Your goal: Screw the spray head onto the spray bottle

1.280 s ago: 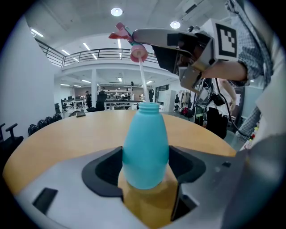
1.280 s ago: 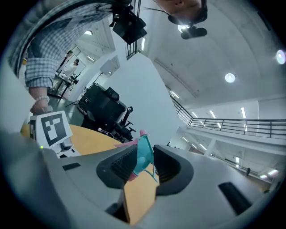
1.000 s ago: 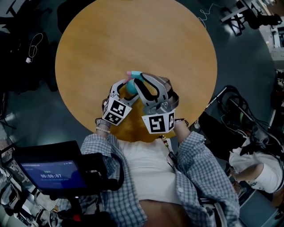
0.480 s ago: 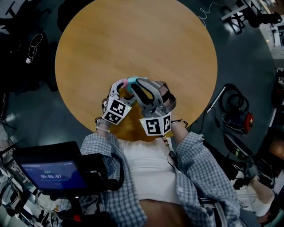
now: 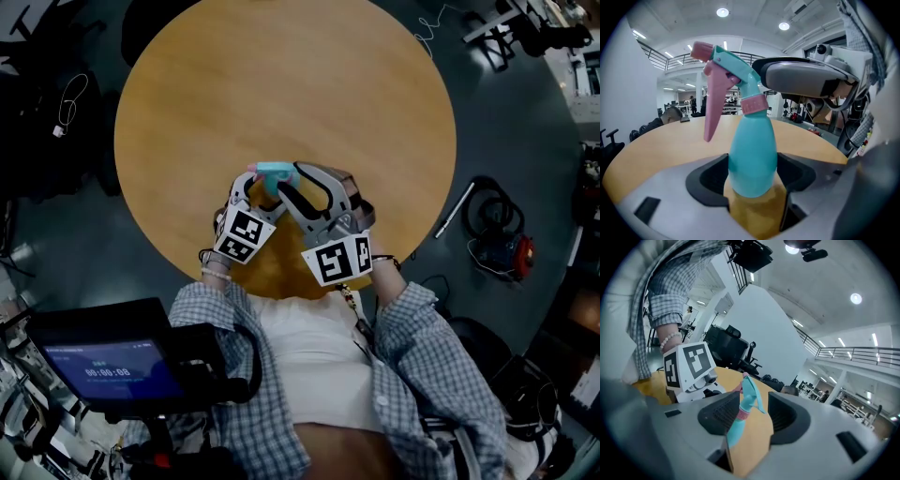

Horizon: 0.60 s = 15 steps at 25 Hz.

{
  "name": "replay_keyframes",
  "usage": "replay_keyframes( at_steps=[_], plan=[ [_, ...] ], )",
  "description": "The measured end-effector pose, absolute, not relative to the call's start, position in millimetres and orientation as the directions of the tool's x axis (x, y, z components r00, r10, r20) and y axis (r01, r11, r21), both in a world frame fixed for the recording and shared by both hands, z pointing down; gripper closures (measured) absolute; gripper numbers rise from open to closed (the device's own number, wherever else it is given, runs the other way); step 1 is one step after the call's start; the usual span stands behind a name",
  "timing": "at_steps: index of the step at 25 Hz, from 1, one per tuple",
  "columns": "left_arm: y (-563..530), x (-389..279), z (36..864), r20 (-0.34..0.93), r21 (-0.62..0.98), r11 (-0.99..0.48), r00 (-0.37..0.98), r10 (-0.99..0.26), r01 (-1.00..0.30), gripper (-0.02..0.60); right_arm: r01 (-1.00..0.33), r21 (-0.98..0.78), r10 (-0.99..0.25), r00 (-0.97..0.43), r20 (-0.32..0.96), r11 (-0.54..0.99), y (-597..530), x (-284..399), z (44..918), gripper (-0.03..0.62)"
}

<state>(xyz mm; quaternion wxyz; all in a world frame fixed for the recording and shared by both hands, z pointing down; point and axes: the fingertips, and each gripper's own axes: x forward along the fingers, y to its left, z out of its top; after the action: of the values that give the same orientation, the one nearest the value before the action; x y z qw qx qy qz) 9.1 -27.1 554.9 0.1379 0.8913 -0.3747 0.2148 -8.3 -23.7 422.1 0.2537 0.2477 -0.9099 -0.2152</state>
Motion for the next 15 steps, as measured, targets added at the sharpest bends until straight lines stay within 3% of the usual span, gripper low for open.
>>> replay_keyframes(
  at_steps=[5,10,15],
  plan=[
    [-27.8,9.1,555.8,0.486,0.083,-0.682,0.627,-0.609,-0.726,0.247,-0.326,0.497,-0.537,-0.758,0.371,0.804,-18.2,-2.3,424.8,0.427],
    [-26.1,8.4,556.2,0.488,0.081,-0.685,0.628,-0.606,-0.724,0.246,-0.381,0.159,-0.412,-0.821,0.394,0.911,-12.1,18.9,435.6,0.428],
    [-24.9,6.4,555.9,0.488,0.078,-0.688,0.629,-0.605,-0.722,0.245,-0.245,-0.198,-0.148,-0.902,0.405,0.949,-12.8,22.4,454.3,0.427]
  ],
)
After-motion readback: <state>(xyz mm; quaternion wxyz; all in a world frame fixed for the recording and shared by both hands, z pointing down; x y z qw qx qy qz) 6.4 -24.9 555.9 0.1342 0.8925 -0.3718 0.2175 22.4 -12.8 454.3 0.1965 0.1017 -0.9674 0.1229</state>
